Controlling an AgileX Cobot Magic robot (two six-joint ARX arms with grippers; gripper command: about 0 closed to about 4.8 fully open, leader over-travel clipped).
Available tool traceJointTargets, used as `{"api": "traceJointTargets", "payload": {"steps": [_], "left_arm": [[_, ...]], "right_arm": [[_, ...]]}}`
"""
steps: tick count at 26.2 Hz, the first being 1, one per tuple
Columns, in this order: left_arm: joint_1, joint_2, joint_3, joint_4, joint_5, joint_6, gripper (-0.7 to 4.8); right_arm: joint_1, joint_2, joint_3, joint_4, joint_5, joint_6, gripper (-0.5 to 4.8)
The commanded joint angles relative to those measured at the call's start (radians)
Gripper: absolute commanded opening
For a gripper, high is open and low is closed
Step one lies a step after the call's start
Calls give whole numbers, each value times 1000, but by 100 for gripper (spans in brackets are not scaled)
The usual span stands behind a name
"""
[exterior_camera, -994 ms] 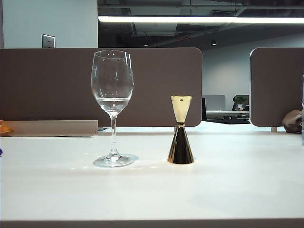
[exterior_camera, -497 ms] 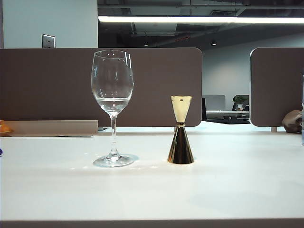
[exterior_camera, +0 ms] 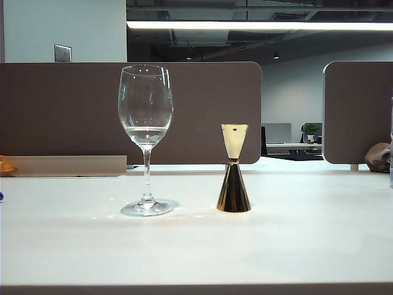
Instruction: Pick up the jigger and pour the water inside into the glass.
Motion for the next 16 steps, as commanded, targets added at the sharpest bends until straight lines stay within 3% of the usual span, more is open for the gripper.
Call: {"api": "traceJointTargets", "payload": {"steps": [1, 6, 11, 13, 14, 16], "left_arm": [[2, 1, -3, 5, 4, 8, -5], [2, 1, -3, 5, 4, 8, -5], [2, 1, -3, 5, 4, 8, -5], [2, 1, -3, 5, 4, 8, -5], [2, 1, -3, 5, 4, 8, -5], [2, 1, -3, 5, 4, 8, -5]], "right_arm": [[-1, 1, -7, 14, -6, 3, -5], [-1, 1, -7, 14, -132, 284, -5], [-1, 1, -7, 33, -189, 331, -5], [-1, 1, -7, 34, -216, 423, 10], [0, 1, -7, 44, -258, 487, 46], [0, 1, -7, 118, -385, 507, 55]]}}
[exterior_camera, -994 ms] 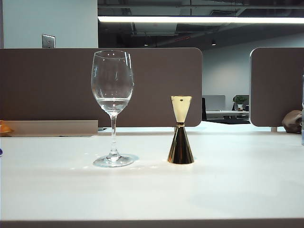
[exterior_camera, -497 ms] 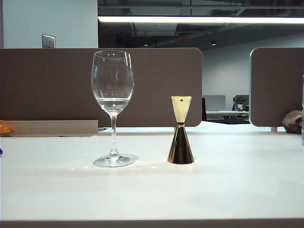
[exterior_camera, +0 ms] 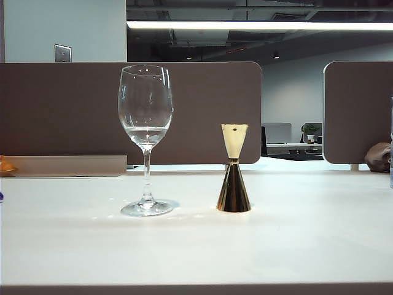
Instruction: Pick up the jigger and pour the water inside into the glass.
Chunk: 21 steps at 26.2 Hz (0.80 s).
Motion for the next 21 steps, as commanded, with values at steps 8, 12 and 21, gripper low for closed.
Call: {"api": "traceJointTargets", "payload": {"steps": [8, 12, 21], "left_arm": [[2, 1, -3, 5, 4, 8, -5], [2, 1, -3, 5, 4, 8, -5], [2, 1, -3, 5, 4, 8, -5]], "right_arm": [[46, 11, 204, 49, -74, -47, 72], [53, 140, 483, -171, -71, -194, 73], [113, 519, 795, -426, -89, -447, 120]]}}
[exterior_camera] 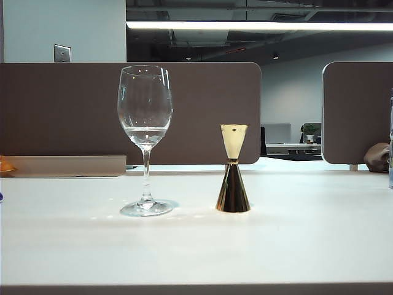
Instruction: Pick up the jigger and pour the water inside into the glass.
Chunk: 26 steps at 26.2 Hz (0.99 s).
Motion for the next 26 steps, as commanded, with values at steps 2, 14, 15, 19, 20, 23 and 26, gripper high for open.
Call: {"api": "traceJointTargets", "payload": {"steps": [2, 14, 15, 19, 20, 23, 26], "left_arm": [[2, 1, -3, 5, 3, 8, -5], [2, 1, -3, 5, 4, 8, -5], [2, 1, -3, 5, 4, 8, -5], [2, 1, -3, 5, 4, 8, -5], [2, 1, -3, 5, 4, 8, -5], [2, 1, -3, 5, 4, 8, -5], [2, 1, -3, 5, 4, 8, -5]], "right_arm": [[57, 141, 55, -28, 10, -89, 122], [148, 592, 54, 214, -85, -101, 121], [148, 629, 54, 206, -91, -100, 121], [153, 763, 54, 169, -88, -87, 121], [153, 780, 50, 173, -89, -87, 121], [152, 798, 49, 180, -87, -49, 121], [150, 800, 49, 178, -80, 6, 116]]}}
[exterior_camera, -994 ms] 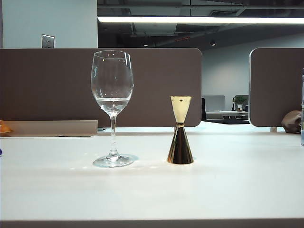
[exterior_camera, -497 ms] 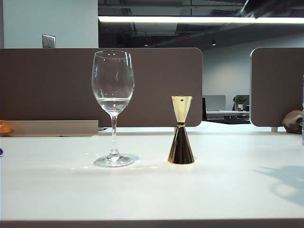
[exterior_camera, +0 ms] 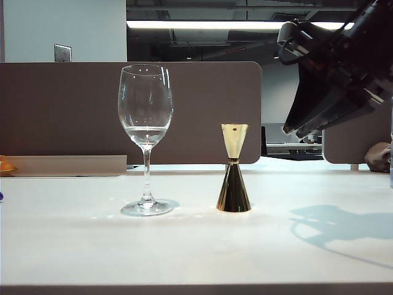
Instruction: Pick up the jigger and pour the water inside into the glass.
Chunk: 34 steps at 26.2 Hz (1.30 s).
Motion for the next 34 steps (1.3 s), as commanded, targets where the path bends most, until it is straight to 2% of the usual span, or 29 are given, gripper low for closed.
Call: {"api": "traceJointTargets", "payload": {"steps": [1, 11, 13, 15, 23, 27, 29, 34], "left_arm": [[2, 0, -3, 5, 4, 8, -5], [2, 0, -3, 5, 4, 8, -5], [2, 0, -3, 5, 4, 8, -5], [2, 0, -3, 5, 4, 8, -5], [2, 0, -3, 5, 4, 8, -5], [2, 0, -3, 5, 4, 8, -5], [2, 0, -3, 5, 4, 8, -5], [2, 0, -3, 5, 4, 8, -5]], "right_arm": [[-1, -4, 1, 11, 3, 72, 116], [-1, -4, 1, 0, 0, 63, 116], [-1, 4, 0, 1, 67, 45, 116], [-1, 3, -16, 17, 90, 13, 116], [3, 3, -252, 520, 77, -8, 112], [3, 4, -333, 789, 42, 59, 113], [3, 6, -354, 862, 40, 74, 113], [3, 55, -359, 896, -8, 74, 118]]}}
